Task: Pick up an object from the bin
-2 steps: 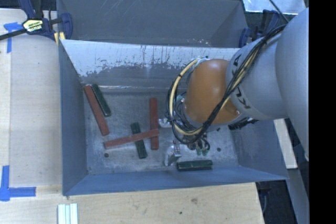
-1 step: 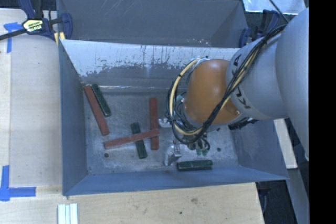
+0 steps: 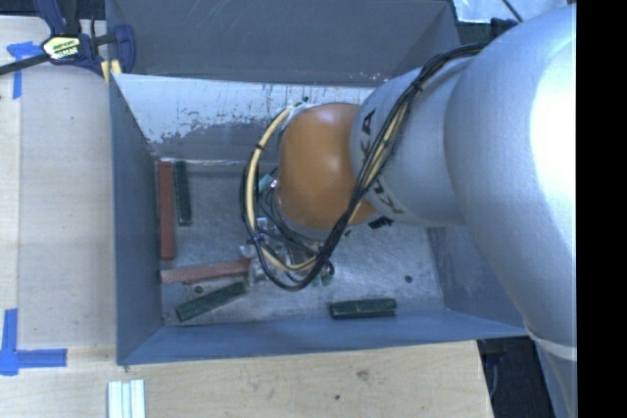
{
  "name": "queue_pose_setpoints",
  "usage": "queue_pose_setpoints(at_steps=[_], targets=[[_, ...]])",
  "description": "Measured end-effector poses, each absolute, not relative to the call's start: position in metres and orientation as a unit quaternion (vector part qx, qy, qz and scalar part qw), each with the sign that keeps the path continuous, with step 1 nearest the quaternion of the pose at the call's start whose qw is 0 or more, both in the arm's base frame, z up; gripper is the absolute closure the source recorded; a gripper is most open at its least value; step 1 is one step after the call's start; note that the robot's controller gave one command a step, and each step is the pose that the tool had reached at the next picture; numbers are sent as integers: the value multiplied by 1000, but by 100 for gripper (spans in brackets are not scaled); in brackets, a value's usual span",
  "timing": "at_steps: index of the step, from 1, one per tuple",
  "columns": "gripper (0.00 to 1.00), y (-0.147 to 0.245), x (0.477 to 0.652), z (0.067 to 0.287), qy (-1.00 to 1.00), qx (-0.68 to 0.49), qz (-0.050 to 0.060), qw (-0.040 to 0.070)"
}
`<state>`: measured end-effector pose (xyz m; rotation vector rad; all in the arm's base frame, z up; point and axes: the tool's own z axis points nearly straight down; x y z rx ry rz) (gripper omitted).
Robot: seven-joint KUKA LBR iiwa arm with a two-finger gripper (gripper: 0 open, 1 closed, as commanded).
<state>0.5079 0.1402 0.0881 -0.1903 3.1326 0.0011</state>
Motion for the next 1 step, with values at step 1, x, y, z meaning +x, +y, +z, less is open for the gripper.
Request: queue_pose_setpoints(at_steps=[1], targets=[[100, 140, 508, 88, 998, -61, 0, 2]])
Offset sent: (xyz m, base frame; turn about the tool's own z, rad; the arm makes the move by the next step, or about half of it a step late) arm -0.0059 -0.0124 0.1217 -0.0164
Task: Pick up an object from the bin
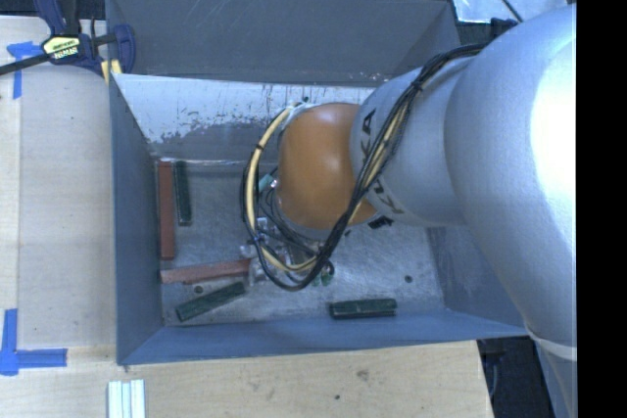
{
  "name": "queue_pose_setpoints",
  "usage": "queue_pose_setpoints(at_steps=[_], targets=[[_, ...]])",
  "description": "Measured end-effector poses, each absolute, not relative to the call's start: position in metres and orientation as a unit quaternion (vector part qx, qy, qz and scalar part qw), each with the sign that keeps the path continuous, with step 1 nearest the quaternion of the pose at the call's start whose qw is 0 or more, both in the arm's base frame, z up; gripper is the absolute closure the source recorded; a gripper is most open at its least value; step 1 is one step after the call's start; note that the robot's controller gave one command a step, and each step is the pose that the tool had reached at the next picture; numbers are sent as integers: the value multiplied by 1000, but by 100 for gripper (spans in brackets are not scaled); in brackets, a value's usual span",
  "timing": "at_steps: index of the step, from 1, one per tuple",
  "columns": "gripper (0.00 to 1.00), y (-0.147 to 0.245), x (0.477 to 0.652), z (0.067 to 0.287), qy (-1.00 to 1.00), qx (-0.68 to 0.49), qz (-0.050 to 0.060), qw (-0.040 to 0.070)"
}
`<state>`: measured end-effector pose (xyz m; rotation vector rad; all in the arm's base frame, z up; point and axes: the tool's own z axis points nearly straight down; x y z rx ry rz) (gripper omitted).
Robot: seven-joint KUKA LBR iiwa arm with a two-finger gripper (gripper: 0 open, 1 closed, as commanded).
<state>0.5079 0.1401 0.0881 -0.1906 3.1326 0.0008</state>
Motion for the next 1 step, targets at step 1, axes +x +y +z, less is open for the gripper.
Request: queue_pose_setpoints(at_steps=[1], targets=[[100, 128, 503, 210, 998, -69, 0, 1]])
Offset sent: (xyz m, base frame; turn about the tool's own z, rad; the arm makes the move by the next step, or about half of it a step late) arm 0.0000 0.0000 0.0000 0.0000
